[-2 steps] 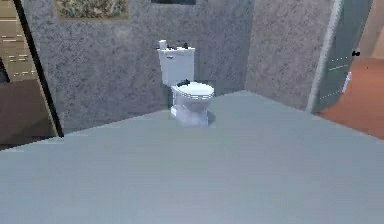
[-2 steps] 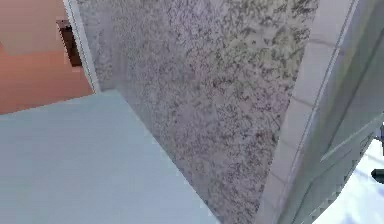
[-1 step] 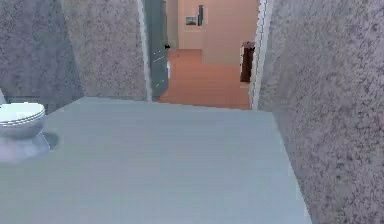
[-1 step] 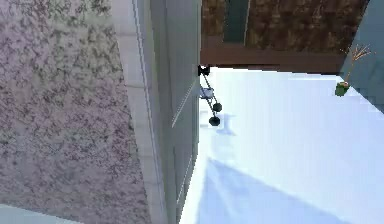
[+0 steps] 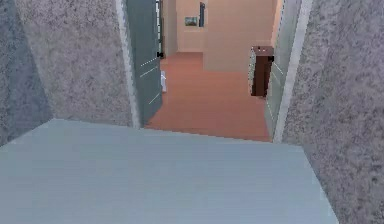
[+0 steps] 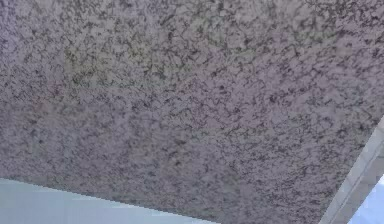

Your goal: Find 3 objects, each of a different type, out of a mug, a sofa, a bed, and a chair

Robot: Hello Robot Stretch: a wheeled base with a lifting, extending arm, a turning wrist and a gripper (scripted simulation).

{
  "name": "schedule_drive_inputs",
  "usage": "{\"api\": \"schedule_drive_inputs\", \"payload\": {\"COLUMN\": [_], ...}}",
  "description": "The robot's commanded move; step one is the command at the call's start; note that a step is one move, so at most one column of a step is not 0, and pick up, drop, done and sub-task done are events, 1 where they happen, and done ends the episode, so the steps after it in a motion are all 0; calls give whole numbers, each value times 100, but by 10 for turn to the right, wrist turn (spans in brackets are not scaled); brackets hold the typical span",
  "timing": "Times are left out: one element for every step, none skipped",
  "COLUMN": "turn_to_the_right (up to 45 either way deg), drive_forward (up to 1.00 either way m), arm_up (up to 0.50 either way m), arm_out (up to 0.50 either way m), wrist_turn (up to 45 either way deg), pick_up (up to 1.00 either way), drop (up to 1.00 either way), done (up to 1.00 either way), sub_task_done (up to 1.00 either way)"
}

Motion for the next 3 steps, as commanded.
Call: {"api": "schedule_drive_inputs", "payload": {"turn_to_the_right": [0,0,0], "drive_forward": [100,100,100], "arm_up": [0,0,0], "arm_out": [0,0,0], "wrist_turn": [0,0,0], "pick_up": [0,0,0], "drop": [0,0,0], "done": [0,0,0], "sub_task_done": [0,0,0]}}
